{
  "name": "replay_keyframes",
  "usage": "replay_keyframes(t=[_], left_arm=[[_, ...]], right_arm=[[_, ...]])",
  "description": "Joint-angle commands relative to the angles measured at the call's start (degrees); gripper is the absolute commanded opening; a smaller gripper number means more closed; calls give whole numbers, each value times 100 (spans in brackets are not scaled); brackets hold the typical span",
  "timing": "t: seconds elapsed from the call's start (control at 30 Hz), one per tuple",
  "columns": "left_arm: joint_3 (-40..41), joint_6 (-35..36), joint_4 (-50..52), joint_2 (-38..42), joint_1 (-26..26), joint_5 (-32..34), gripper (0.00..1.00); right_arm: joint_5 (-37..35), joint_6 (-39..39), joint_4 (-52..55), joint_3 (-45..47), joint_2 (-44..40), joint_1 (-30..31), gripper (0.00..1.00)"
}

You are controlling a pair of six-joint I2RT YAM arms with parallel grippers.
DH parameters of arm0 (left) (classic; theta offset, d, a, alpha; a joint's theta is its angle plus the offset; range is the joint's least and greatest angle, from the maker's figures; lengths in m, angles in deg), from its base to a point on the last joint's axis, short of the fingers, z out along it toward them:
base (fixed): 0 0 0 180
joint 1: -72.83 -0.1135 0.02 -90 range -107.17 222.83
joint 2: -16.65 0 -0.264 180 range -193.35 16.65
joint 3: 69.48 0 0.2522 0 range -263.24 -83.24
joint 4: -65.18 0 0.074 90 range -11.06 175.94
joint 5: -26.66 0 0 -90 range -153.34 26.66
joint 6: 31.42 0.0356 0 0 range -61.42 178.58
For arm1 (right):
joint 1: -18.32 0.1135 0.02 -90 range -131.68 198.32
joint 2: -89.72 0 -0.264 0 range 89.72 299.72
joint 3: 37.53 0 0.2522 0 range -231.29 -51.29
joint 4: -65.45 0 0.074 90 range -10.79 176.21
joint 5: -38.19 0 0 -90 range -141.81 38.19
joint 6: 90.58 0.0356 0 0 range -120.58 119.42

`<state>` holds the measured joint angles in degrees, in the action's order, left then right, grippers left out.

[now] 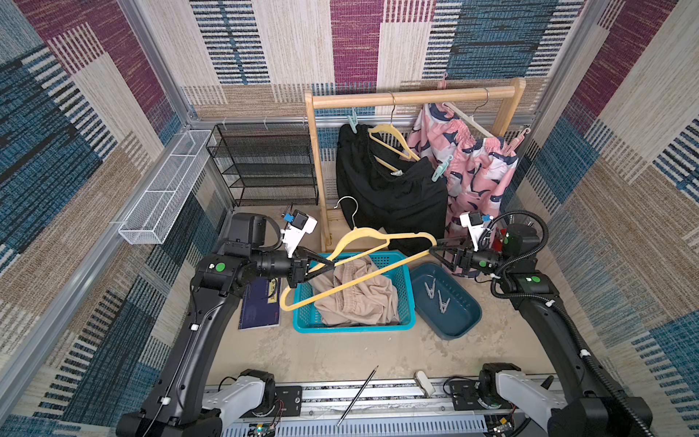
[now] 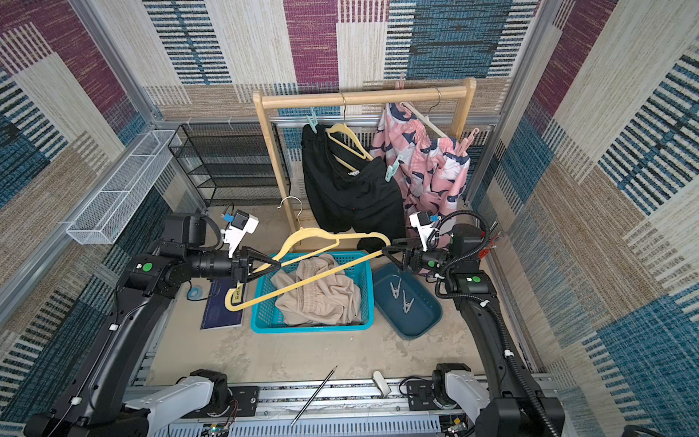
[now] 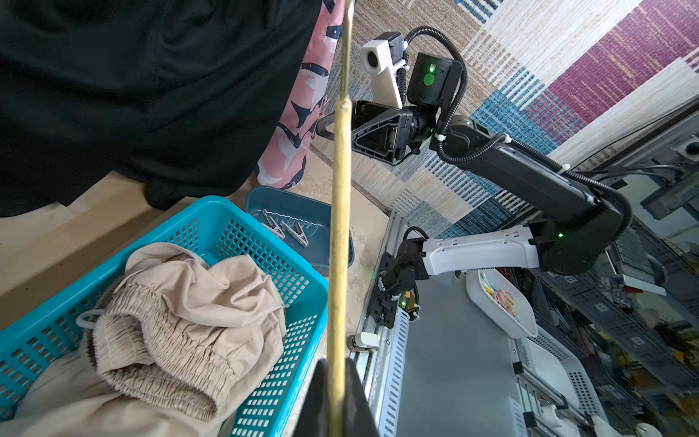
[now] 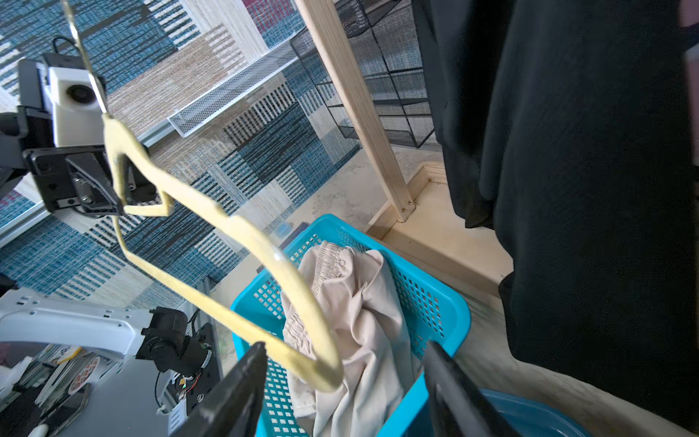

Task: Remove the clothespins securing shorts to the hanger
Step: Place the hanger on the clothesline.

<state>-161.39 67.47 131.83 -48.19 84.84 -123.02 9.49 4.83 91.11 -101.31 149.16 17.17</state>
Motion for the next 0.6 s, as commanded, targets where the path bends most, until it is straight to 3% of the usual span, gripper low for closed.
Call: replay_keyframes(t=[0.0, 0.23, 0.57], left_arm=[[19, 203, 22, -27, -6, -277, 0], [54, 201, 24, -51, -5, -333, 0], [72, 193, 27, -211, -6, -307, 0]], right_arm=[[642, -297, -177, -52, 56, -4, 66], [1227, -284, -406, -94, 399, 0, 55], [1489, 81, -1008, -13, 363, -4, 19]])
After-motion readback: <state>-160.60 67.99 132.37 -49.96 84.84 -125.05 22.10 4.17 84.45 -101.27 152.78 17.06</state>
